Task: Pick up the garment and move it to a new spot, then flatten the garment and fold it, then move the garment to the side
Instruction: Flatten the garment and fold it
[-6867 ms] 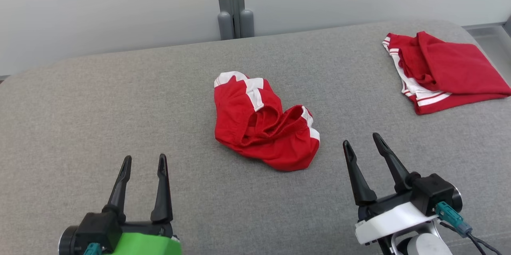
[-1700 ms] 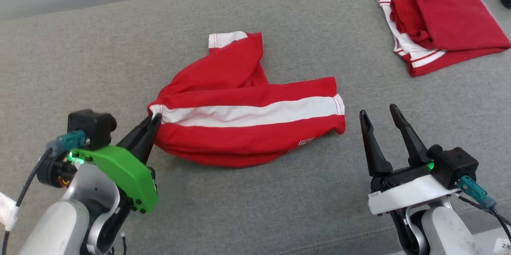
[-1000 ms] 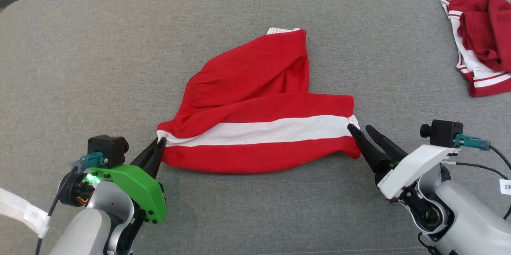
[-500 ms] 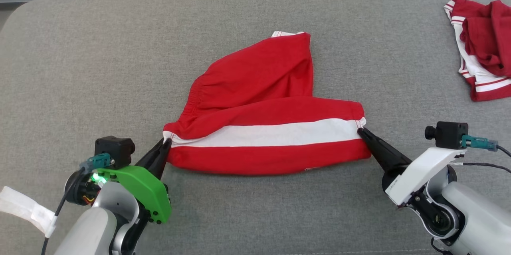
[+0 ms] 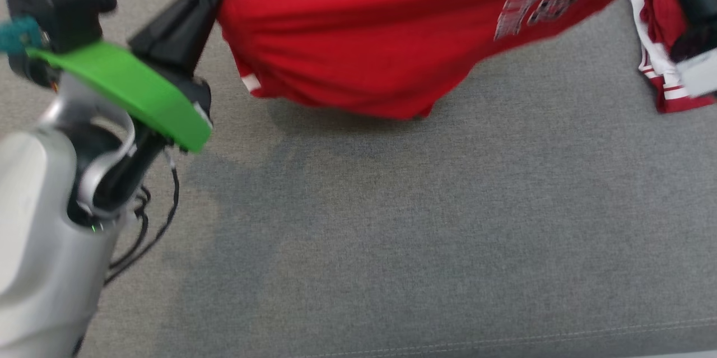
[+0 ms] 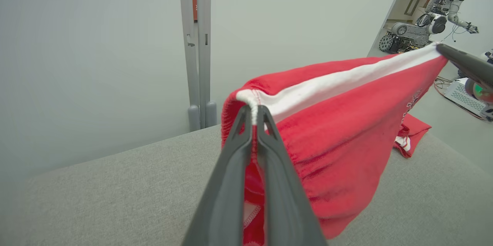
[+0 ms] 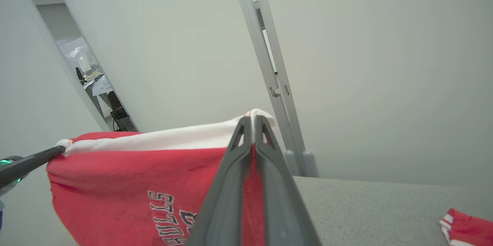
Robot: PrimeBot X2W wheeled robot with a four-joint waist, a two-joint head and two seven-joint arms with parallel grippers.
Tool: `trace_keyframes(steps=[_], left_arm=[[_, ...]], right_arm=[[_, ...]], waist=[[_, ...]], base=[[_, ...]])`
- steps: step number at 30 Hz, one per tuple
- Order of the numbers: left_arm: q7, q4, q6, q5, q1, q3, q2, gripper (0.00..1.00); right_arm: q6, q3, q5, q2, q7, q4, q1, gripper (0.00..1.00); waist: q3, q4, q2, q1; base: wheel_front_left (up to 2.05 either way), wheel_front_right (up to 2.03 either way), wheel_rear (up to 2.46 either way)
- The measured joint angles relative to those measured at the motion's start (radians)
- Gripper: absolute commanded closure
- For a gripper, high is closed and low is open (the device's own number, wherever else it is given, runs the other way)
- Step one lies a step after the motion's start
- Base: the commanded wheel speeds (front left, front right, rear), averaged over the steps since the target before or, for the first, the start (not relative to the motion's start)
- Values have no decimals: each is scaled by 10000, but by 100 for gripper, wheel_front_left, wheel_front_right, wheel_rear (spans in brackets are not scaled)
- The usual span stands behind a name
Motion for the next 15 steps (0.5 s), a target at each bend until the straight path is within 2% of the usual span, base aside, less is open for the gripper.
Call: trace_keyframes(steps=[3, 6, 11, 15], left_arm=[[424, 226, -113, -117, -1973, -56, -245, 100], [148, 1018, -213, 17, -4059, -167, -669, 100], [-1229, 2673, -303, 750, -6943, -587, -1384, 100], [-2642, 3597, -339, 1231, -8381, -1310, -1561, 100]], right_arm=[[2, -291, -263, -174, 167, 487, -1588, 100], [4, -594, -805, -194, 198, 1290, -3219, 100], [6, -1210, -1931, -21, 82, 2353, -5594, 100], [4, -1655, -2813, 90, 2, 2489, -6572, 100]], waist=[[531, -94, 0, 0], [1121, -193, 0, 0], [2120, -384, 0, 1], [2885, -559, 0, 2]], base=[[0, 0, 0], [0, 0, 0], [0, 0, 0], [0, 0, 0]])
